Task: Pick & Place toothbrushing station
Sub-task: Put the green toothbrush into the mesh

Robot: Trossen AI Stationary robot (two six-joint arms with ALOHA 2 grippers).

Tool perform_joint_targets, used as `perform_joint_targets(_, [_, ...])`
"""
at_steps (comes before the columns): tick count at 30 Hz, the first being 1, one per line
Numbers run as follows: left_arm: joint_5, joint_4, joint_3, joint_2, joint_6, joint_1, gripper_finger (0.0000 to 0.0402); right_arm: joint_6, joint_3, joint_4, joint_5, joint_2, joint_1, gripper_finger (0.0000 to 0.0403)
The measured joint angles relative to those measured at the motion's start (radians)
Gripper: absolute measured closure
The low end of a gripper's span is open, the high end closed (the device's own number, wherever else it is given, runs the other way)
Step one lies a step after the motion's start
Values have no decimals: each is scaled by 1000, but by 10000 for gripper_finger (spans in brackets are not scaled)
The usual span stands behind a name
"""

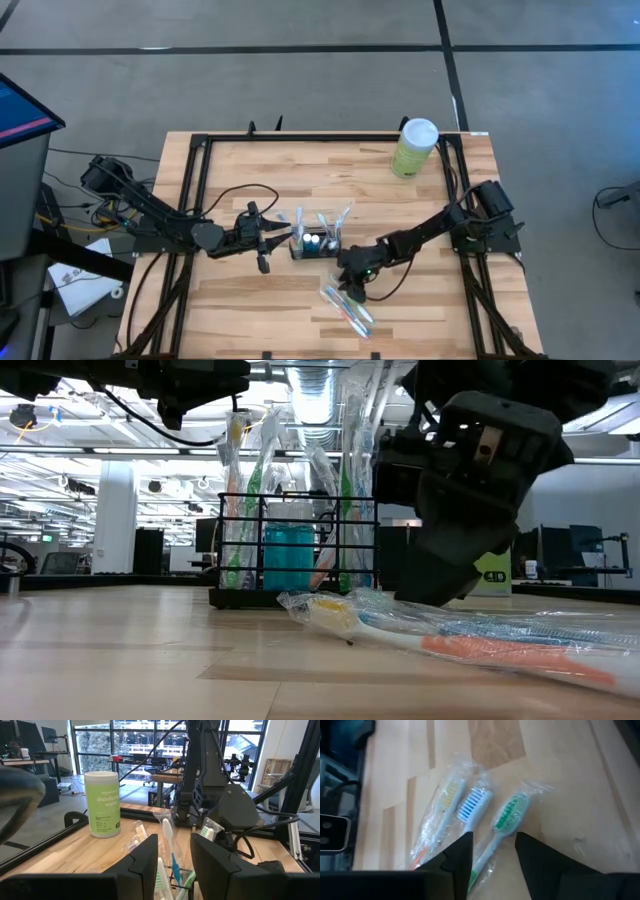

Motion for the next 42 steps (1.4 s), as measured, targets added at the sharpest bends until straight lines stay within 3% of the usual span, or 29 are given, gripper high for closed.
perform_joint_targets(4, [0, 0, 0, 0, 0, 0, 293, -4, 24, -89, 43, -1, 2, 302])
perform_joint_targets(8, [0, 0, 0, 0, 0, 0, 293, -13, 21, -83, 47, -1, 10, 376])
perform_joint_targets(10, [0, 0, 0, 0, 0, 0, 293, -33, 20, -68, 49, 0, 17, 393])
perform_joint_targets(18, [0, 0, 0, 0, 0, 0, 293, -53, 20, -42, 44, -1, 27, 401])
perform_joint_targets(28, [1, 0, 0, 0, 0, 0, 293, -150, 117, -144, 51, -51, 28, 403])
perform_joint_targets(42, [5, 9, 0, 0, -18, 0, 293, -310, 114, -165, 286, -290, 43, 403])
